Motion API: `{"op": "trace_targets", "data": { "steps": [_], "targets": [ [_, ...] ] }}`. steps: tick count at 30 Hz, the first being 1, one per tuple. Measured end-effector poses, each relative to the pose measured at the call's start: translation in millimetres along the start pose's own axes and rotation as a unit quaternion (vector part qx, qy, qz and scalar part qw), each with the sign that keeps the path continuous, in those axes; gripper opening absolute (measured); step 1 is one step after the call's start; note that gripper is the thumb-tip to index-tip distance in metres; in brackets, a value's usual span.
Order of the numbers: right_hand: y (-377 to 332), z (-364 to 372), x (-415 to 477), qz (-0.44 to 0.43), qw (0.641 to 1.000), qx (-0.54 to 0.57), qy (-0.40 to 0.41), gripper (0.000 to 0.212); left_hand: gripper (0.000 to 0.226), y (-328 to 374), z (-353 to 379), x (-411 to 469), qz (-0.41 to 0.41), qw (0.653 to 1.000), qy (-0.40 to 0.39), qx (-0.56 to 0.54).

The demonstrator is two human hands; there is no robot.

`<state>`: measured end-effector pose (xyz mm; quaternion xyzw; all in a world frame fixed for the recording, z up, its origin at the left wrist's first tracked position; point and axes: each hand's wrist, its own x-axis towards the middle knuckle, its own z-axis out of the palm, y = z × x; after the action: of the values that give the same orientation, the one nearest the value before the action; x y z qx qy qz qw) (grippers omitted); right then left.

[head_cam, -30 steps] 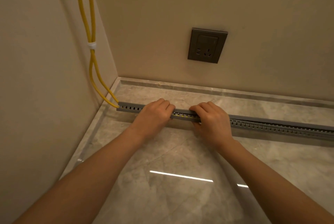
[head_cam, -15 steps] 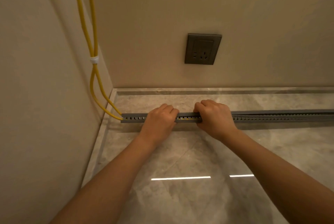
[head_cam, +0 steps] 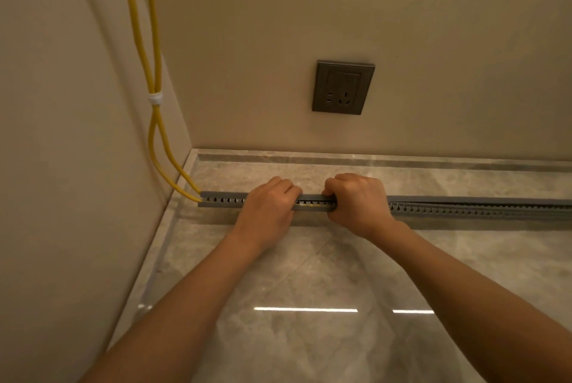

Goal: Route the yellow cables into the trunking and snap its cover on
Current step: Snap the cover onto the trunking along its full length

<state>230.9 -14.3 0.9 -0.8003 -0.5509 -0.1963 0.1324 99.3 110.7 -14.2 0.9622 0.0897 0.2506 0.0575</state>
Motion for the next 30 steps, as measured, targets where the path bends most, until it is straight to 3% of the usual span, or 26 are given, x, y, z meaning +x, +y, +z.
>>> {"op": "trace_targets", "data": {
  "steps": [8, 19, 30],
  "targets": [
    [5.6, 2.1, -5.3, 0.005, 0.997, 0.072, 0.034, 0.026, 0.039, 35.1, 5.3, 8.2, -0.007, 1.0, -0.004, 0.008],
    [10.0, 10.0, -29.0, 0.013, 0.984, 0.164, 0.07, 0.015, 0.031, 31.4, 4.3, 8.2, 0.01, 0.999, -0.001, 0.037],
    [34.3, -2.7, -49.5, -0.019, 0.995, 0.054, 0.079, 0.023, 0.035, 32.9, 1.1, 5.8, 0.019, 0.999, -0.001, 0.04]
  ]
}}
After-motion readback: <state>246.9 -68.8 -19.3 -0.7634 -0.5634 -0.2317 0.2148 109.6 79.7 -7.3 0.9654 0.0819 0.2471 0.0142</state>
